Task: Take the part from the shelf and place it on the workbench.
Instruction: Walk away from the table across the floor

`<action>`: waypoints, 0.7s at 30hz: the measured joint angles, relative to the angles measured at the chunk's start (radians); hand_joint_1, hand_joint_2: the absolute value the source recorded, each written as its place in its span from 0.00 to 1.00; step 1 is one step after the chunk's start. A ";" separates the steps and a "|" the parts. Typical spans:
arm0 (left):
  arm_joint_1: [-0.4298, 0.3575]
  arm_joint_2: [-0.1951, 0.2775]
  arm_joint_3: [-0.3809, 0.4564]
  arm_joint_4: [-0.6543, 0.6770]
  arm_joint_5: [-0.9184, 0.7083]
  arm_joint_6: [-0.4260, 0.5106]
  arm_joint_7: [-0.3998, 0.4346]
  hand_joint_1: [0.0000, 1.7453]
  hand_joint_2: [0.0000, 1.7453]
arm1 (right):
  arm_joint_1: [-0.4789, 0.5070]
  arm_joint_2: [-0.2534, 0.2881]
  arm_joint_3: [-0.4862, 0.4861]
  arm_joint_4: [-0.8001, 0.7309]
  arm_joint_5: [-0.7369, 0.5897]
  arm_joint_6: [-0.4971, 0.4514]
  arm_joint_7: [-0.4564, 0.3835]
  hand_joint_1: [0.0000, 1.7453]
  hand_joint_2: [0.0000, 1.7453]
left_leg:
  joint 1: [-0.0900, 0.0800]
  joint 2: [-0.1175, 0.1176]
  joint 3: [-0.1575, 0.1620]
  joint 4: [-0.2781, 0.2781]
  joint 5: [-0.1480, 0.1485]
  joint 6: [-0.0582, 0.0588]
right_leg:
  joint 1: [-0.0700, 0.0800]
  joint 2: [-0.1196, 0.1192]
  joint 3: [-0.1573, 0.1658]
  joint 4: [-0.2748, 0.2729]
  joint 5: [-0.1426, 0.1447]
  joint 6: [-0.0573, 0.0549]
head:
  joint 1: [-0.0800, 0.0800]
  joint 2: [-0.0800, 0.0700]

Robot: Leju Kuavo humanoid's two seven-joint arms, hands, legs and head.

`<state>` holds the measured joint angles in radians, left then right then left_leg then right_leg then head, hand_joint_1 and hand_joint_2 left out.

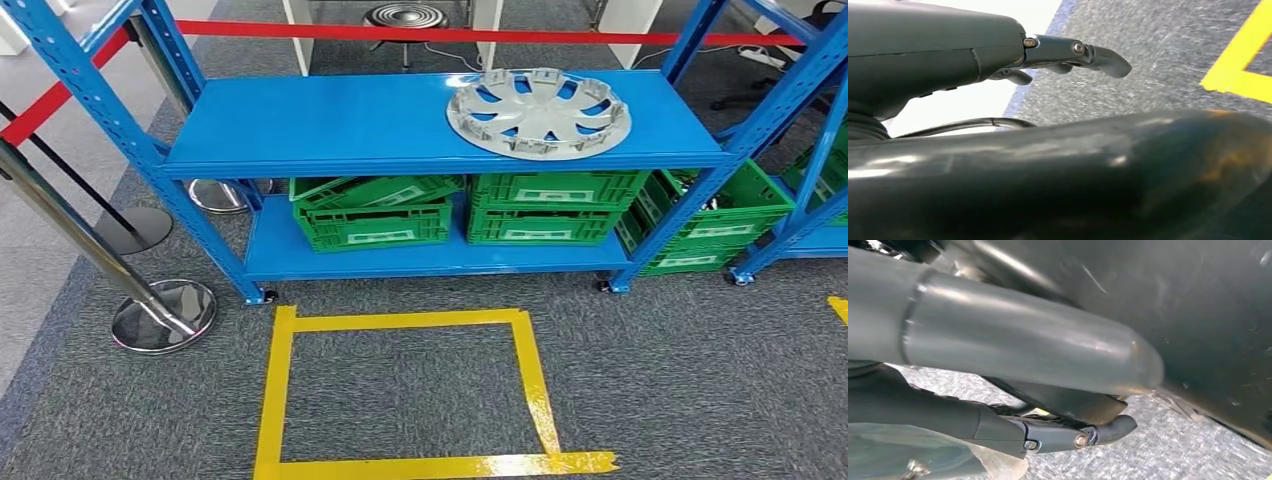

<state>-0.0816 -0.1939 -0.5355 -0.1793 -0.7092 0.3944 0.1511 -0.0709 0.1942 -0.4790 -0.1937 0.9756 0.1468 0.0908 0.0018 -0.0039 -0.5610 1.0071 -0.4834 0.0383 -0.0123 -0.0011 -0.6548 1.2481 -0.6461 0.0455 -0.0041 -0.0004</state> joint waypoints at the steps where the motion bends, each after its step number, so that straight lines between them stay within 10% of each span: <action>1: 0.000 0.000 0.000 0.000 0.000 0.000 0.000 0.00 0.00 | 0.000 -0.001 -0.001 0.000 0.000 0.000 -0.001 0.00 0.00 | 0.000 0.000 0.003 0.000 -0.003 0.001 | 0.000 0.000 -0.025 0.034 0.000 0.002 | 0.000 0.000; 6: 0.001 0.000 0.005 0.000 0.000 0.002 0.000 0.00 0.00 | 0.000 -0.002 -0.007 0.000 0.003 0.000 0.000 0.00 0.00 | -0.002 -0.004 0.029 0.008 -0.029 -0.014 | -0.001 0.000 0.059 -0.188 0.146 -0.004 | 0.002 0.000; 11: -0.001 0.001 0.009 0.000 0.000 0.002 0.000 0.00 0.00 | 0.003 -0.002 -0.009 0.000 0.004 0.001 0.000 0.00 0.00 | -0.005 -0.003 0.030 0.025 -0.049 -0.034 | -0.003 0.003 0.087 -0.224 0.139 -0.033 | -0.005 0.000; 16: -0.001 0.001 0.018 0.000 0.000 0.000 0.003 0.00 0.00 | 0.003 -0.002 -0.010 0.000 0.007 0.001 0.000 0.00 0.00 | 0.000 -0.002 -0.104 0.289 -0.151 -0.052 | -0.004 -0.002 0.104 -0.226 0.126 -0.052 | -0.010 0.000; 18: -0.001 0.000 0.021 0.000 0.000 -0.003 0.004 0.00 0.00 | 0.004 -0.002 -0.010 0.000 0.008 0.001 0.000 0.00 0.00 | 0.001 -0.002 -0.108 0.267 -0.104 -0.049 | -0.004 0.001 0.113 -0.226 0.121 -0.051 | -0.010 0.000; 21: -0.002 0.001 0.023 0.000 0.000 -0.005 0.005 0.00 0.00 | 0.003 -0.001 -0.010 0.000 0.009 0.002 0.000 0.00 0.00 | -0.004 -0.001 -0.035 0.081 0.001 -0.032 | -0.001 0.005 0.125 -0.226 0.110 -0.044 | -0.009 0.000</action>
<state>-0.0840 -0.1931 -0.5121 -0.1793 -0.7088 0.3897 0.1561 -0.0674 0.1932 -0.4887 -0.1932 0.9850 0.1488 0.0913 -0.0020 -0.0053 -0.5956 1.0880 -0.4828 0.0063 -0.0137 0.0038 -0.5302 1.0217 -0.5365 0.0018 -0.0135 -0.0004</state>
